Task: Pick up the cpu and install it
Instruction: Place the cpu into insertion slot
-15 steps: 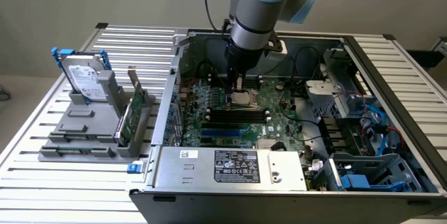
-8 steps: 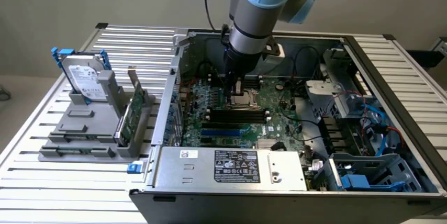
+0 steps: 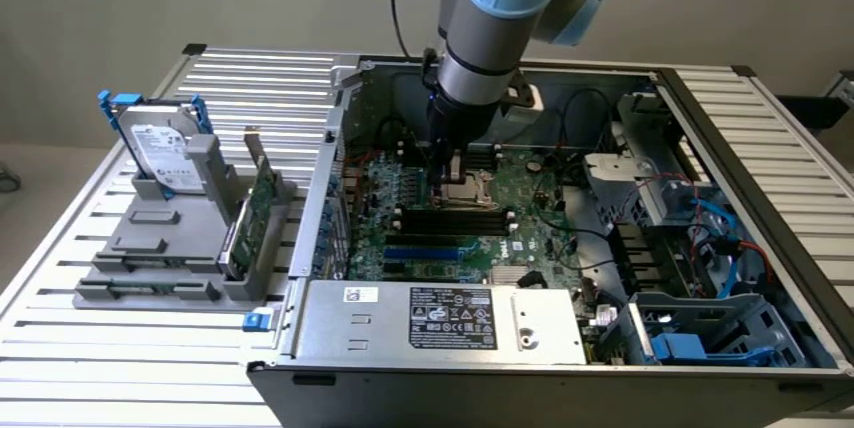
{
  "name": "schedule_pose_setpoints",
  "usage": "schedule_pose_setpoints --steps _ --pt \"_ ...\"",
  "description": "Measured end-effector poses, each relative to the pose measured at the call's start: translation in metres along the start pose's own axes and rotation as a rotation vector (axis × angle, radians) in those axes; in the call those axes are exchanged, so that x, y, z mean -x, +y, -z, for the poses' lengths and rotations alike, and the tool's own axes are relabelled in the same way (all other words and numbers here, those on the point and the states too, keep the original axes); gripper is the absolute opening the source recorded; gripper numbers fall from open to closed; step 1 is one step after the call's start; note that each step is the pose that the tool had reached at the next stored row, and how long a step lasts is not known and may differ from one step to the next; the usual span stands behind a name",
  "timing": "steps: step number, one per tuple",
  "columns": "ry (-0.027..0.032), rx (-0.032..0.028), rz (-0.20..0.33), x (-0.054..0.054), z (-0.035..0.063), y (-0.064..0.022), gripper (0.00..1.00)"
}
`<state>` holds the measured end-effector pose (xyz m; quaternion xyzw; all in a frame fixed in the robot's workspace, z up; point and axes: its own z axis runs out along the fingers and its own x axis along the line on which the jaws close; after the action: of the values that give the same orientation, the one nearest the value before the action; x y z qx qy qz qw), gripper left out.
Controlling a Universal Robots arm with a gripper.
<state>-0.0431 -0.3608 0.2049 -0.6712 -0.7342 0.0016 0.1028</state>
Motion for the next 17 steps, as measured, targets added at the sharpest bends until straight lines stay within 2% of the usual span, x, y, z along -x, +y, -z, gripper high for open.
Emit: schedule_pose_setpoints --steps 8,17 --pt "-0.0016 0.0034 0.006 0.0008 -0.0056 0.0008 0.11" --pt "-0.0006 0.0050 0.007 -0.0004 -0.0059 0.0009 0.11"
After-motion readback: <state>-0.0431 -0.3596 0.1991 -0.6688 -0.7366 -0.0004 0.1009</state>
